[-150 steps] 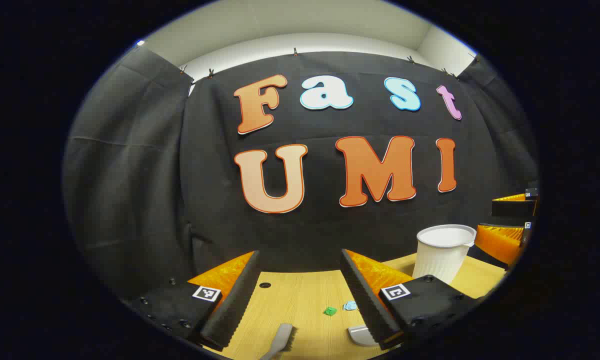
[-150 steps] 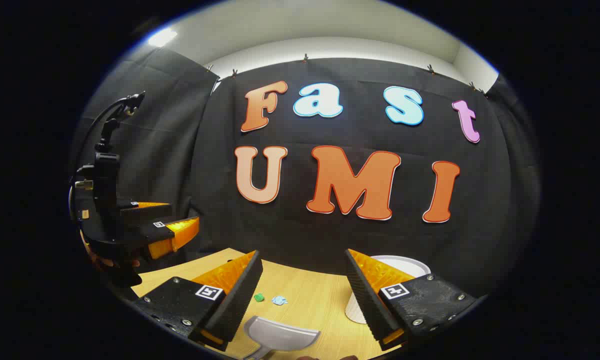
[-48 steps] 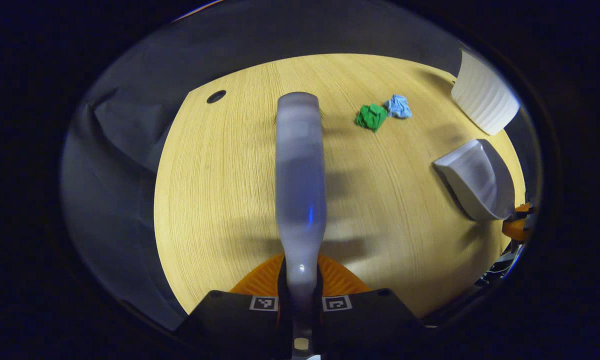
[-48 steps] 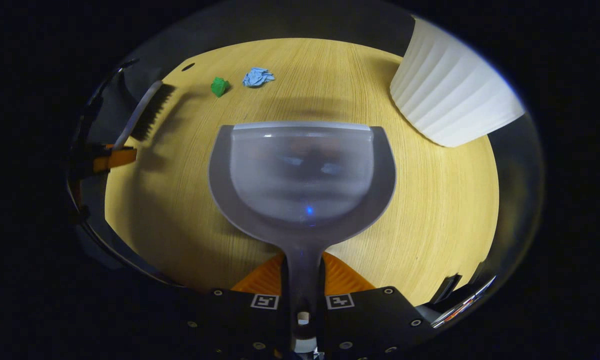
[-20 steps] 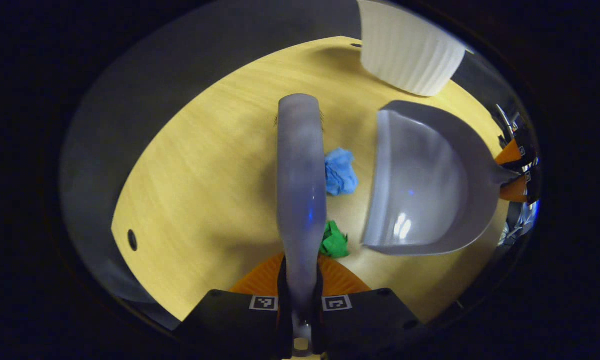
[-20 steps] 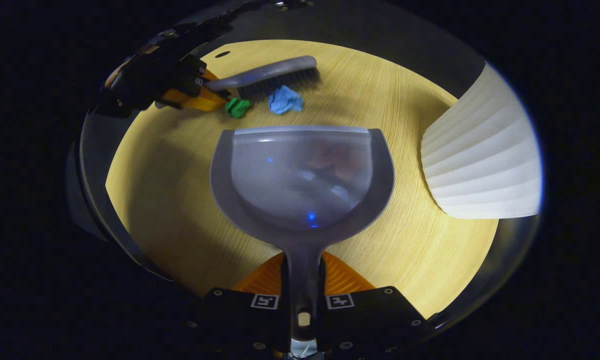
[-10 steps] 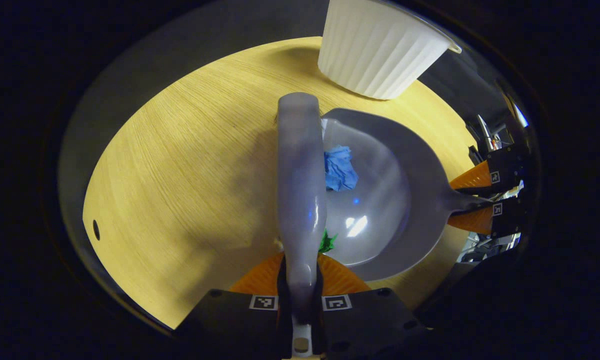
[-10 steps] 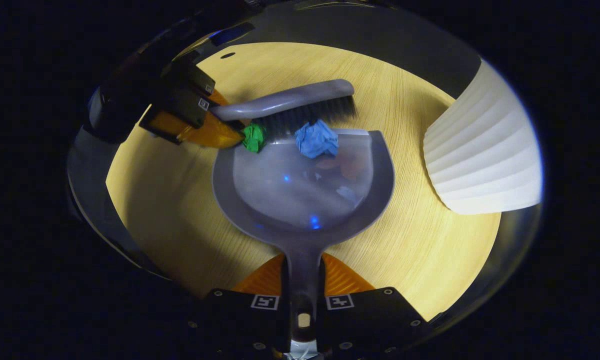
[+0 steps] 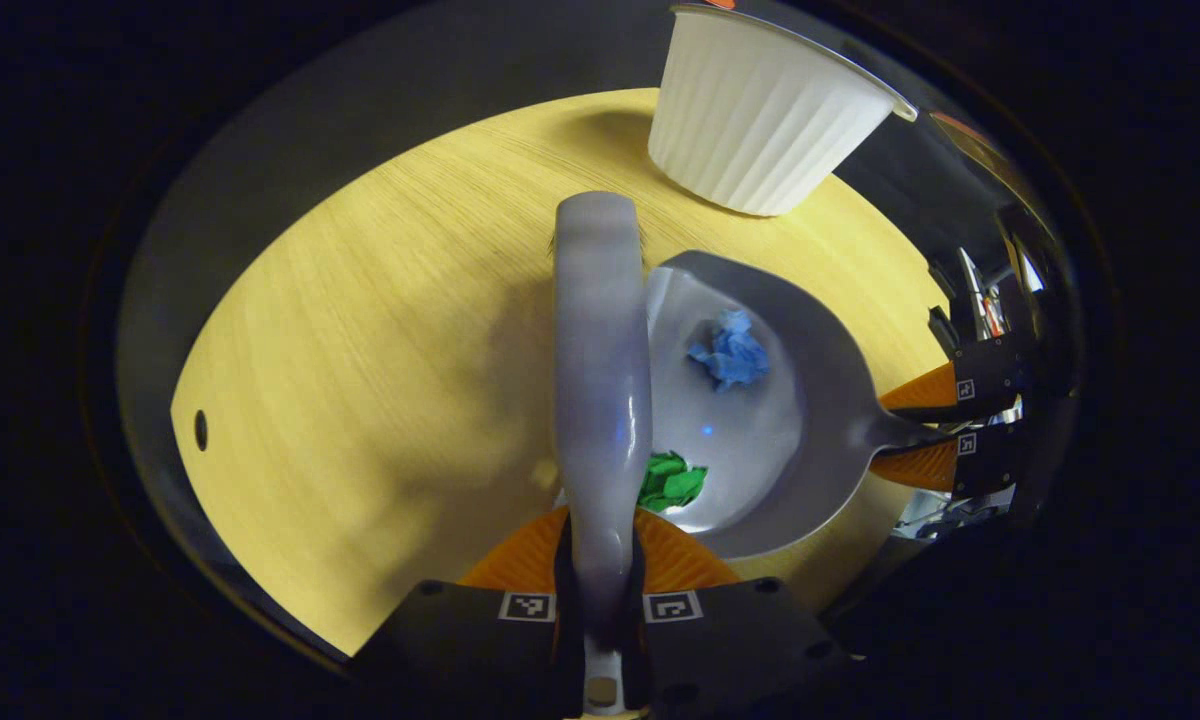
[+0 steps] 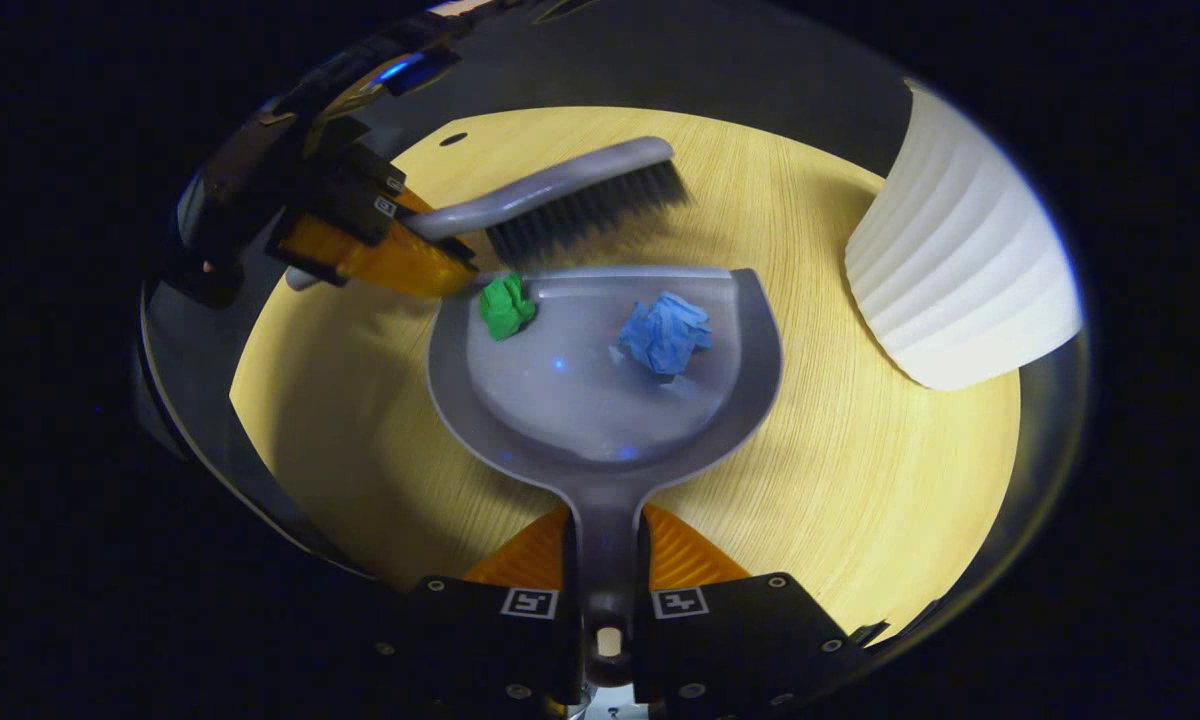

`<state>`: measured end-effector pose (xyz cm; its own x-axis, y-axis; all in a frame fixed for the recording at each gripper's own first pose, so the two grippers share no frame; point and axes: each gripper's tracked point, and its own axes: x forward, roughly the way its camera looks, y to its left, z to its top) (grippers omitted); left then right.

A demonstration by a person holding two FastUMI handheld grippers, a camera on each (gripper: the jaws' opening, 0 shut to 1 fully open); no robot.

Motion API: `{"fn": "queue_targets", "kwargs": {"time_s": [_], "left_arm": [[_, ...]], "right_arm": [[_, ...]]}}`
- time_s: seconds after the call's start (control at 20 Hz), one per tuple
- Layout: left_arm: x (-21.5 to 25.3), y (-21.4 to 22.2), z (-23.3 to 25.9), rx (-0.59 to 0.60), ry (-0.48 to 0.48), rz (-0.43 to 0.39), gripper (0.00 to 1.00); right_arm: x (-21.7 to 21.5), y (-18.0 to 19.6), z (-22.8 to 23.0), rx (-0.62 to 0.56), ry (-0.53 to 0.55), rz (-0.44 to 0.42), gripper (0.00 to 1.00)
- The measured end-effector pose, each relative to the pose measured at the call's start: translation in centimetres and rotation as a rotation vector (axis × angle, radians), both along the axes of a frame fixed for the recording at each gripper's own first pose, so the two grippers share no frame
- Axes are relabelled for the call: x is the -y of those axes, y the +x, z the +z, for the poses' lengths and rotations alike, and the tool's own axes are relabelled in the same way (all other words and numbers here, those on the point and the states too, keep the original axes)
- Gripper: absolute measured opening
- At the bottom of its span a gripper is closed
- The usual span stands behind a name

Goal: Pick up the small broom and dustpan from the desktop, sweep the trash into the dustpan with the broom, and then empty the trash into the garbage bin.

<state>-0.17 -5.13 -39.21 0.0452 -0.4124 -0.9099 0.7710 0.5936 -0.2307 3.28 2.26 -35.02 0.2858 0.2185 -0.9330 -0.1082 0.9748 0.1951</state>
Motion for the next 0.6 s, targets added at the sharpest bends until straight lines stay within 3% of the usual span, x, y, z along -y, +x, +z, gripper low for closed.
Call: {"fn": "queue_targets", "kwargs": {"time_s": [0.35, 0.6], "left_arm": [[-1.0, -0.5, 2.2, 0.061, -0.035, 0.08, 0.17], [-1.0, -1.6, 2.6, 0.134, -0.021, 0.169, 0.17]], "right_arm": [[0.6, -0.1, 0.4, 0.088, 0.042, -0.062, 0.2], [1.5, -0.5, 0.4, 0.098, 0.0, -0.173, 0.2]]}}
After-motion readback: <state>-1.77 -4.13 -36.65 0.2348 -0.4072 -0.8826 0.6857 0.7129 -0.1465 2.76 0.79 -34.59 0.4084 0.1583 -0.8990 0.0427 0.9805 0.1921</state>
